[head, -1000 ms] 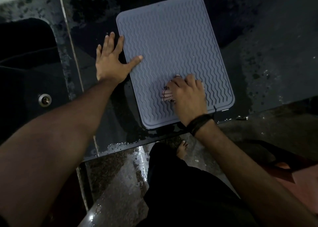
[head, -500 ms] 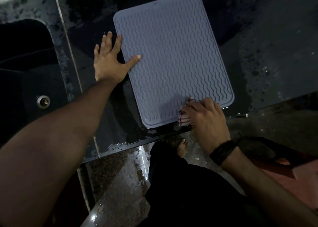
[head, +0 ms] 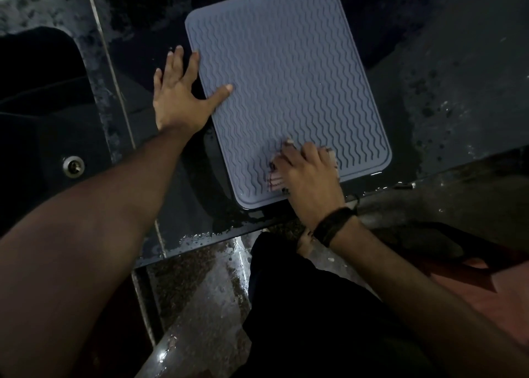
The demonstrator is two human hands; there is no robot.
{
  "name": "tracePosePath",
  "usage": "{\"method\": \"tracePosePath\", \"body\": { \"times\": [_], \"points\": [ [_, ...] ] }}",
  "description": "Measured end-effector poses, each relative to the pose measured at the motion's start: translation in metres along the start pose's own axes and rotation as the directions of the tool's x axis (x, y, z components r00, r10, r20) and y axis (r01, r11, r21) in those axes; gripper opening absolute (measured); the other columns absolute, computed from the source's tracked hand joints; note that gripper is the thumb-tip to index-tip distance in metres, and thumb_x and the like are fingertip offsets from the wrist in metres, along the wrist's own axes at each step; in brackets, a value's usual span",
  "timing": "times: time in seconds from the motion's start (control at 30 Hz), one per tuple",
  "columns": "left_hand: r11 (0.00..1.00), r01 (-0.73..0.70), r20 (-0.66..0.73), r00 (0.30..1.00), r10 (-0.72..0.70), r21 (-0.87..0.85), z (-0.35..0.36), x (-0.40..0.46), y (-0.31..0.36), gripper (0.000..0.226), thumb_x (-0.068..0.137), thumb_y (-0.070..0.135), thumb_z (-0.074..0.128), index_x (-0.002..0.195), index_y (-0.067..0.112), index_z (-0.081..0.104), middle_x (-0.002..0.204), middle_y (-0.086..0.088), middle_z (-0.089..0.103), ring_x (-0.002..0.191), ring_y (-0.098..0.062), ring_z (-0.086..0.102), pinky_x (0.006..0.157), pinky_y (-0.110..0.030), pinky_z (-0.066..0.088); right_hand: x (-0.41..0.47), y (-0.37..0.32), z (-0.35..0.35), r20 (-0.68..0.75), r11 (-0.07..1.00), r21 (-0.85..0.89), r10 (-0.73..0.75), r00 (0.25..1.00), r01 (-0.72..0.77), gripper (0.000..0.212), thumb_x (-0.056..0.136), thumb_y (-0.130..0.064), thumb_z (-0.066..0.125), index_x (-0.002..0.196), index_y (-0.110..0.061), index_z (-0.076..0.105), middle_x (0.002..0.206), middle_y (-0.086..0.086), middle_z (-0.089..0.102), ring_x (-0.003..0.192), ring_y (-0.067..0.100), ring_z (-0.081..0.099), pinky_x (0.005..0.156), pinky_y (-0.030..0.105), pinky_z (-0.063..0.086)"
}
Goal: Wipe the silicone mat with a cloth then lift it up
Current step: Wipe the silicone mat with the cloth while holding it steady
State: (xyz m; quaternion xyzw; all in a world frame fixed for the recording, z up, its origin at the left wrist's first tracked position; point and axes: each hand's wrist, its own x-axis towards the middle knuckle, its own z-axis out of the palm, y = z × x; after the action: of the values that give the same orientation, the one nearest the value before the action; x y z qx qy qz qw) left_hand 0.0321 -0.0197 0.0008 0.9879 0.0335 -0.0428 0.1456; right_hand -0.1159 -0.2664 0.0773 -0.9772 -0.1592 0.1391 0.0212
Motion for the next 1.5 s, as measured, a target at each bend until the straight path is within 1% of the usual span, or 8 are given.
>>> {"method": "tracePosePath", "body": {
  "times": [0.23,0.5,0.83,1.03,1.17,1.23,1.33,1.5],
  "points": [
    [1.000,-0.003,0.016,1.000,0.003,0.001,-0.001,0.000,-0.001,0.103,0.081,0.095,0.033,0.163,0.036,0.013,0.172,0.001,0.004,0.158,-0.015,-0.002,0.128,-0.042,-0.003,-0.036,0.014,-0.007,0.105,1.000,-0.025,-0.011,0.994,0.014,0.043,0.077,-0.011,0.058,0.118,-0.024,0.059,0.129,-0.003,0.056,0.111,0.026,0.043,0.090,0.039,0.036],
    [1.000,-0.008,-0.002,1.000,0.008,0.010,0.001,0.000,-0.001,0.102,0.083,0.093,0.035,0.163,0.035,0.015,0.172,-0.001,0.006,0.158,-0.016,0.001,0.128,-0.042,-0.001,0.042,-0.009,-0.020,-0.021,0.999,0.034,-0.013,1.000,0.013,0.043,0.084,-0.018,0.060,0.127,-0.017,0.056,0.135,0.006,0.052,0.125,0.029,0.039,0.100,0.044,0.035],
    [1.000,-0.008,-0.006,1.000,0.008,-0.001,0.002,0.002,-0.002,0.101,0.083,0.094,0.034,0.163,0.035,0.014,0.172,-0.001,0.006,0.158,-0.016,0.000,0.128,-0.043,-0.001,-0.007,-0.006,-0.008,0.056,0.998,-0.019,-0.052,0.997,0.054,0.057,0.078,-0.009,0.026,0.129,-0.014,0.053,0.138,0.008,0.048,0.121,0.032,0.040,0.099,0.046,0.036],
    [1.000,-0.015,-0.024,1.000,0.015,-0.014,0.005,0.003,-0.004,0.101,0.083,0.093,0.035,0.163,0.033,0.019,0.172,-0.001,0.010,0.158,-0.017,0.003,0.128,-0.043,0.000,-0.015,0.004,-0.024,0.126,0.998,-0.029,-0.044,0.991,0.048,0.041,0.074,-0.010,0.048,0.112,-0.019,0.061,0.121,0.001,0.059,0.114,0.027,0.043,0.091,0.041,0.037],
    [1.000,-0.016,-0.038,0.999,0.016,-0.003,0.008,0.004,-0.007,0.100,0.083,0.094,0.035,0.163,0.035,0.018,0.172,-0.001,0.011,0.158,-0.017,0.004,0.127,-0.041,0.000,0.033,0.005,-0.038,-0.040,1.000,-0.007,0.015,0.999,-0.015,0.035,0.079,-0.017,0.065,0.115,-0.018,0.062,0.121,0.004,0.060,0.116,0.028,0.045,0.094,0.045,0.039],
    [1.000,-0.021,-0.048,0.999,0.021,0.006,0.010,0.005,-0.008,0.100,0.083,0.093,0.035,0.163,0.035,0.018,0.172,-0.001,0.011,0.158,-0.018,0.005,0.128,-0.043,0.002,0.069,0.005,-0.040,-0.089,1.000,-0.006,0.022,0.996,-0.023,0.040,0.081,-0.019,0.065,0.120,-0.017,0.060,0.125,0.006,0.057,0.121,0.030,0.042,0.098,0.045,0.036],
    [1.000,-0.019,-0.057,0.998,0.019,0.008,0.011,0.005,-0.008,0.100,0.083,0.093,0.035,0.163,0.035,0.018,0.172,-0.002,0.012,0.158,-0.018,0.006,0.128,-0.044,0.003,0.108,0.002,-0.034,-0.023,0.999,-0.038,0.001,1.000,-0.002,0.045,0.085,-0.020,0.061,0.129,-0.013,0.054,0.136,0.010,0.050,0.131,0.033,0.034,0.105,0.045,0.031],
    [1.000,-0.011,-0.041,0.999,0.011,0.005,0.010,0.005,-0.008,0.099,0.083,0.094,0.033,0.162,0.037,0.016,0.172,0.000,0.010,0.158,-0.016,0.004,0.128,-0.042,0.001,0.085,0.011,-0.013,-0.037,0.995,-0.090,-0.039,0.999,0.036,0.043,0.085,-0.015,0.054,0.128,-0.011,0.056,0.139,0.012,0.048,0.128,0.035,0.037,0.101,0.047,0.033]
  ]
}}
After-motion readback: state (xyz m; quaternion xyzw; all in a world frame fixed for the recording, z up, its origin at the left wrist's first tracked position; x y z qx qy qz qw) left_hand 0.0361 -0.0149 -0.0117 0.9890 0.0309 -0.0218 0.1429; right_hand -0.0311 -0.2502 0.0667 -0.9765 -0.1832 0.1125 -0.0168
